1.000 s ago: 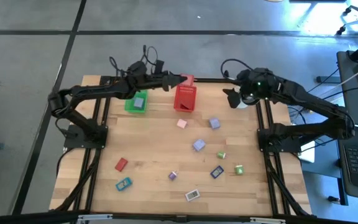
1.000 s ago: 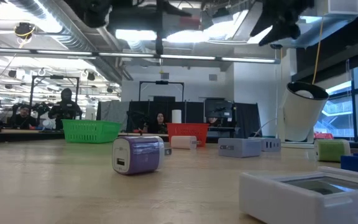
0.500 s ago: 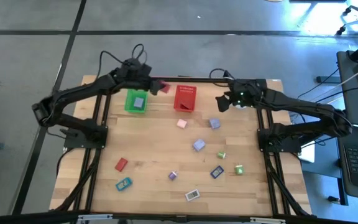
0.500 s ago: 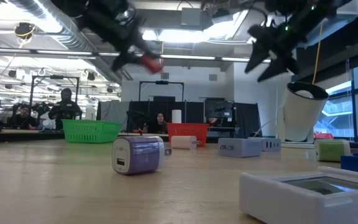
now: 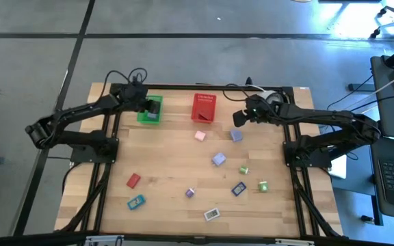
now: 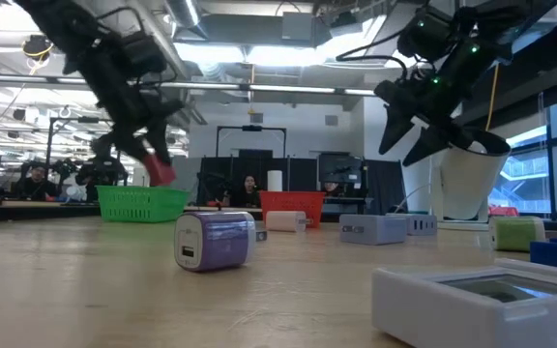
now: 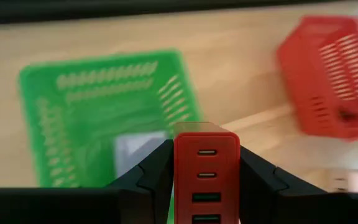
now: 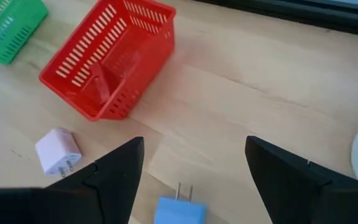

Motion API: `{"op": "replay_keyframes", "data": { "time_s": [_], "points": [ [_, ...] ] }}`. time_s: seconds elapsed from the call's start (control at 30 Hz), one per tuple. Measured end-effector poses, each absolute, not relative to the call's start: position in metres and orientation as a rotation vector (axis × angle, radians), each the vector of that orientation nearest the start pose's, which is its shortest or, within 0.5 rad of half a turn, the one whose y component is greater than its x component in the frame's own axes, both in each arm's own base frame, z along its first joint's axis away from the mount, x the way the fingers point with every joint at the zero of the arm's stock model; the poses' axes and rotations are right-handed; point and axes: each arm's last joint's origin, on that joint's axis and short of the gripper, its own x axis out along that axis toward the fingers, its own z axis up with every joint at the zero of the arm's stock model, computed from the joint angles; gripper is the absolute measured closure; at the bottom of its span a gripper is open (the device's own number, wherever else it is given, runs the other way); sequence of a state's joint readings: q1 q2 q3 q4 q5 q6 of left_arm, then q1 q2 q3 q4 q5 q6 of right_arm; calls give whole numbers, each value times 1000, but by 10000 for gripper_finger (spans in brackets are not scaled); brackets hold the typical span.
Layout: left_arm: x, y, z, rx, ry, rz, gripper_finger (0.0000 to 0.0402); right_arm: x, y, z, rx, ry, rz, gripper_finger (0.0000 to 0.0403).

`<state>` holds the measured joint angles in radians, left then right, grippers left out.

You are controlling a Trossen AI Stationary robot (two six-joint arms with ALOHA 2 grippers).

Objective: Pick & Place Office items
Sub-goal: Put the top red charger adapter into the green bin

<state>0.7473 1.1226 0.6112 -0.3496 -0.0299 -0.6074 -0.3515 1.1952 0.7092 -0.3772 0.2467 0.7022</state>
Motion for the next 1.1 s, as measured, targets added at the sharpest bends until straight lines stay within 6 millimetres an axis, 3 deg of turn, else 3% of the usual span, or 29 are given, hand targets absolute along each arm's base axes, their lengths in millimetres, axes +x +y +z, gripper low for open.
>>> {"op": "replay_keyframes", "data": {
  "time_s": [0.13,0.5,0.77,1.1],
  "points": [
    [151,143,189,-835,585,1021,274,219,-88,213,682,618,-837,119],
    [150,144,189,-770,595,1033,260,221,-89,214,684,599,-829,119],
    [146,148,190,-548,656,1183,268,221,-89,214,683,599,-829,119],
    [151,153,175,-543,729,1206,266,221,-89,214,681,598,-831,119]
  ]
}}
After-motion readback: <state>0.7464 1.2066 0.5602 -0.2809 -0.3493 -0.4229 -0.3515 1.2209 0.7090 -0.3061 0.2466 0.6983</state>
